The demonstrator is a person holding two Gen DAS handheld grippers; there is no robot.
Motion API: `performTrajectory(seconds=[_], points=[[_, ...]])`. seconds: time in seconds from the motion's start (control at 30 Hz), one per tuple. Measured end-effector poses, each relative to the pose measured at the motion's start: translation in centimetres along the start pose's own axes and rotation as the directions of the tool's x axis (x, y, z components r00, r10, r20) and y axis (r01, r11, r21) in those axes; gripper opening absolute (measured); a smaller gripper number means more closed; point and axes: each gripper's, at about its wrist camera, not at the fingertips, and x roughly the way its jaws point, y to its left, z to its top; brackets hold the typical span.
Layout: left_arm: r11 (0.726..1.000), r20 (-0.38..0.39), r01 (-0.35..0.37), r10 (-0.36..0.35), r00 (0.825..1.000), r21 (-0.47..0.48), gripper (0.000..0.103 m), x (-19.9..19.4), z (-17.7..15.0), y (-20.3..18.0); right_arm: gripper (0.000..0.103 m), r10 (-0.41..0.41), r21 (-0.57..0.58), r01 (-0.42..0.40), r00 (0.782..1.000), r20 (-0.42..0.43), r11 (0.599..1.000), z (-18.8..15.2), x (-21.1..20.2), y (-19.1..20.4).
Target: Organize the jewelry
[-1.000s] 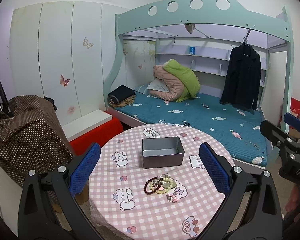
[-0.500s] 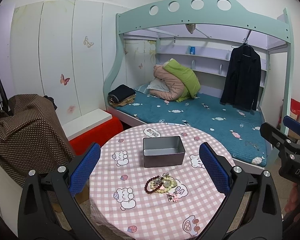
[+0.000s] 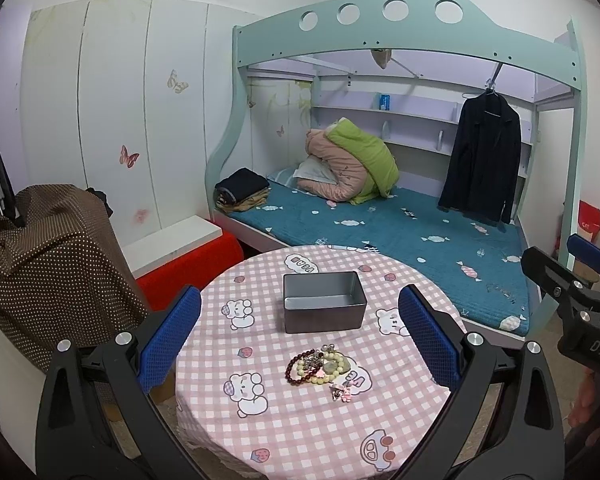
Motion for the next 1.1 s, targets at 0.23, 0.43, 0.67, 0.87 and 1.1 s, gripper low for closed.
performTrajectory(seconds=[0.23, 0.43, 0.67, 0.87, 1.1], points=[[1.0, 0.002, 0.002, -0.002, 1.0, -0.004, 0.098, -0.08, 0.15, 0.17, 0.096, -0.006, 0.007, 0.006, 1.0, 0.01, 1.0, 0.01, -0.23, -0.08], [1.0, -0.001, 0.006, -0.006, 1.0, -0.001, 0.098, -0.26, 0.04, 0.11, 0.096, -0.009, 0.007, 0.009, 1.0, 0.005, 1.0, 0.03, -0.16, -0.19], [1.0, -0.005, 0.008, -0.008, 1.0, 0.002, 0.098, 0.0, 0.16, 0.23, 0.096, -0.008, 0.006, 0.008, 1.0, 0.004, 1.0, -0.19, -0.14, -0.16], [1.0, -0.004, 0.008, -0.008, 1.0, 0.001, 0.098, -0.04, 0.14, 0.15, 0.096, -0.012, 0.009, 0.012, 1.0, 0.002, 1.0, -0.1, 0.06, -0.17], [1.0, -0.015, 0.011, -0.011, 1.0, -0.001, 0.098, 0.53, 0.13, 0.25, 0.095, -0.011, 0.009, 0.011, 1.0, -0.012, 1.0, 0.03, 0.73, 0.02]])
